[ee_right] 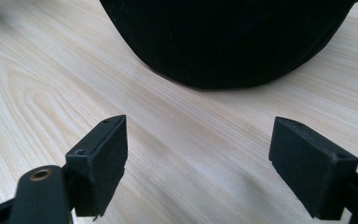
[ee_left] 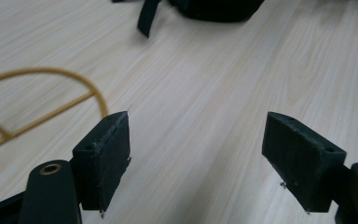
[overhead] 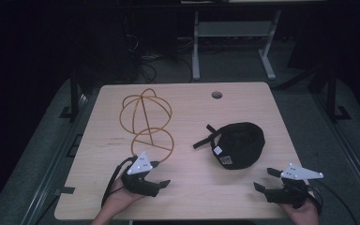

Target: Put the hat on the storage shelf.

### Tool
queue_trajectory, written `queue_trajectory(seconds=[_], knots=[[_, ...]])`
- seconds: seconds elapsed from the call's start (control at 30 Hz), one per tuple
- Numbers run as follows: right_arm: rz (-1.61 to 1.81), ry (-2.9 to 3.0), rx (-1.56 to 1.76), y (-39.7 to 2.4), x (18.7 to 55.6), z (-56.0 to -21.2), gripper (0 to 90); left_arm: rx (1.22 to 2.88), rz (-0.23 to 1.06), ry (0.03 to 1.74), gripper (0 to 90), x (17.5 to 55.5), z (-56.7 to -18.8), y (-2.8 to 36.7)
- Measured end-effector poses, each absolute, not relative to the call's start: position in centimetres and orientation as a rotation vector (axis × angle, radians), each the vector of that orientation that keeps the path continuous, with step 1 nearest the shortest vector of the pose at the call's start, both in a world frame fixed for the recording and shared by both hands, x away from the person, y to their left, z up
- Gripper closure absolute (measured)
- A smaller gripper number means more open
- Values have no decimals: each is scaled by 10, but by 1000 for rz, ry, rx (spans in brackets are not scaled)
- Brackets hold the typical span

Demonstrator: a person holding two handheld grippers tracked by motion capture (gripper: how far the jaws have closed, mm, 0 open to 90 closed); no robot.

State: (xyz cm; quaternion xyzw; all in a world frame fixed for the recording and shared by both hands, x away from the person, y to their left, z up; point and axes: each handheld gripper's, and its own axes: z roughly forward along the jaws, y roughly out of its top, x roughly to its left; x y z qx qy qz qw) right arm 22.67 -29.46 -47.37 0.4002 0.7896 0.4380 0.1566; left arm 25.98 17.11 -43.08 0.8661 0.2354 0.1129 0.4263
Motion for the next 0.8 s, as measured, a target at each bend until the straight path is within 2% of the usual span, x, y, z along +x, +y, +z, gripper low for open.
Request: queue_trajectory(seconds=[0.57,0.8], knots=[[1272,2260,1154,-298,224,-473,191,2173,194,469,232,278,-405,116],[1264,2278,1134,-298,225,-474,191,2190,198,392,232,285,-392,88]])
